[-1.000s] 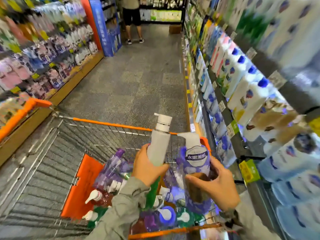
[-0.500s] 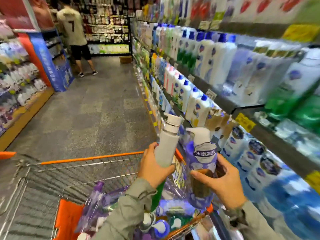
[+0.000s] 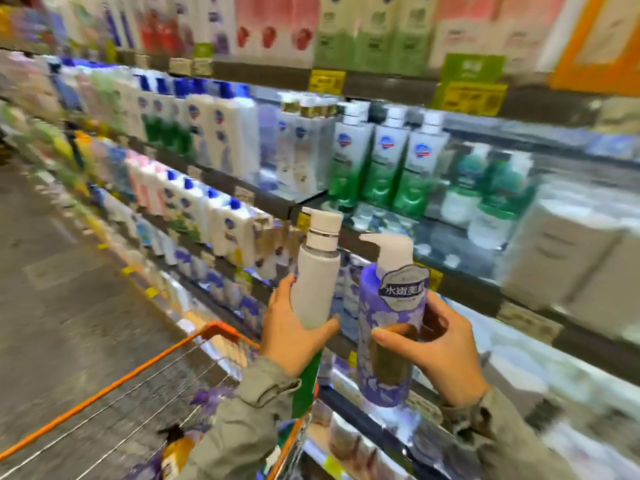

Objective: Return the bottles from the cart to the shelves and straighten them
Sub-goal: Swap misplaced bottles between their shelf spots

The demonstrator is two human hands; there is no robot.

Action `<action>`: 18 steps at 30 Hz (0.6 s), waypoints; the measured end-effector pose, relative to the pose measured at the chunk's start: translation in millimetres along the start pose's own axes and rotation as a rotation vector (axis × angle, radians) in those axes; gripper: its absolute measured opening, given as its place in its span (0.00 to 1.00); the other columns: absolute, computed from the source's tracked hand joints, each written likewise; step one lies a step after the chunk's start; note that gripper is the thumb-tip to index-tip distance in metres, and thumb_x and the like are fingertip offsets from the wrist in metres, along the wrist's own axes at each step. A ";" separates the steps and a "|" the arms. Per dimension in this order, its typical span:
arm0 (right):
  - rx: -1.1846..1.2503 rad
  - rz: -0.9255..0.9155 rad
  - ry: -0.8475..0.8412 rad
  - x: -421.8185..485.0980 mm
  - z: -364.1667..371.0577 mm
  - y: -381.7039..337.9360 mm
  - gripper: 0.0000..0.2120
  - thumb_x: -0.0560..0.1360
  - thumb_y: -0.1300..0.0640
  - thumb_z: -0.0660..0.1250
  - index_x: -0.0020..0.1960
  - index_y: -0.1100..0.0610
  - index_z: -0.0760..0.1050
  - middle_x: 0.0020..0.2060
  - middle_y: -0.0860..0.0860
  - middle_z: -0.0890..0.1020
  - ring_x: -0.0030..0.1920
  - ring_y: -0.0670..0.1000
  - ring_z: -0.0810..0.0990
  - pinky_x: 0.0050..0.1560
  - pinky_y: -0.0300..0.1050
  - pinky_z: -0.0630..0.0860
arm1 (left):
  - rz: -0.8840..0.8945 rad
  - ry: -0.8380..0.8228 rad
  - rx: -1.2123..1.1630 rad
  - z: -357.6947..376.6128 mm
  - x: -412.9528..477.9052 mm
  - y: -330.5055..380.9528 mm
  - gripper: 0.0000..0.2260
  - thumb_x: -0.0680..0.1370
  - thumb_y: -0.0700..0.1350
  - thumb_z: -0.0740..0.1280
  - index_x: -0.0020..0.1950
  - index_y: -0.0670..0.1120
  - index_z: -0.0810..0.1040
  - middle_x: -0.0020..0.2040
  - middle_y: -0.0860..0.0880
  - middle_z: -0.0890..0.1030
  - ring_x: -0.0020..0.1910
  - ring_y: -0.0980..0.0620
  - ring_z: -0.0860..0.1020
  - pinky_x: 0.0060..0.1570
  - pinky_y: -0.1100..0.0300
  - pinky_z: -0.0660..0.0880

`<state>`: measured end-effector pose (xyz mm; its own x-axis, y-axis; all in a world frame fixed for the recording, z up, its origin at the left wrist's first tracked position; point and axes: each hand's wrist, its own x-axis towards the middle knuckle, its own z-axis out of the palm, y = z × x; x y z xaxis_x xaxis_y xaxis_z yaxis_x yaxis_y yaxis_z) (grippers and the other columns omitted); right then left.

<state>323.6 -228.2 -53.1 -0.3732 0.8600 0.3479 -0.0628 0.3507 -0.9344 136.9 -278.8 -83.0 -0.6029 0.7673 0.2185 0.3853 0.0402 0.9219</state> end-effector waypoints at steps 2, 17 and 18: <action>-0.037 -0.003 0.067 -8.4 -18.7 -5.5 0.29 0.53 0.58 0.80 0.53 0.52 0.78 0.45 0.43 0.85 0.44 0.41 0.82 0.46 0.33 0.76 | 0.037 -0.059 -0.023 17.3 -0.6 10.7 0.41 0.54 0.60 0.72 0.63 0.46 0.70 0.55 0.43 0.77 0.53 0.44 0.77 0.53 0.47 0.75; -0.143 -0.026 0.340 -86.4 -196.5 -42.7 0.31 0.53 0.54 0.84 0.54 0.50 0.78 0.47 0.45 0.85 0.46 0.45 0.83 0.48 0.40 0.79 | 0.209 -0.311 -0.150 165.0 -80.0 124.4 0.34 0.54 0.59 0.72 0.57 0.49 0.71 0.49 0.49 0.77 0.46 0.49 0.77 0.45 0.58 0.76; -0.152 -0.028 0.350 -93.1 -212.6 -46.8 0.30 0.53 0.54 0.84 0.53 0.49 0.79 0.46 0.46 0.85 0.46 0.46 0.83 0.48 0.42 0.79 | 0.214 -0.307 -0.158 178.6 -88.9 133.0 0.36 0.54 0.60 0.71 0.58 0.48 0.71 0.50 0.47 0.77 0.47 0.47 0.78 0.47 0.54 0.76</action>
<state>558.1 -245.9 -25.4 -0.0334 0.9145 0.4032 0.0794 0.4046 -0.9110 366.6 -227.3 -37.0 -0.2747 0.9041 0.3273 0.3526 -0.2219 0.9091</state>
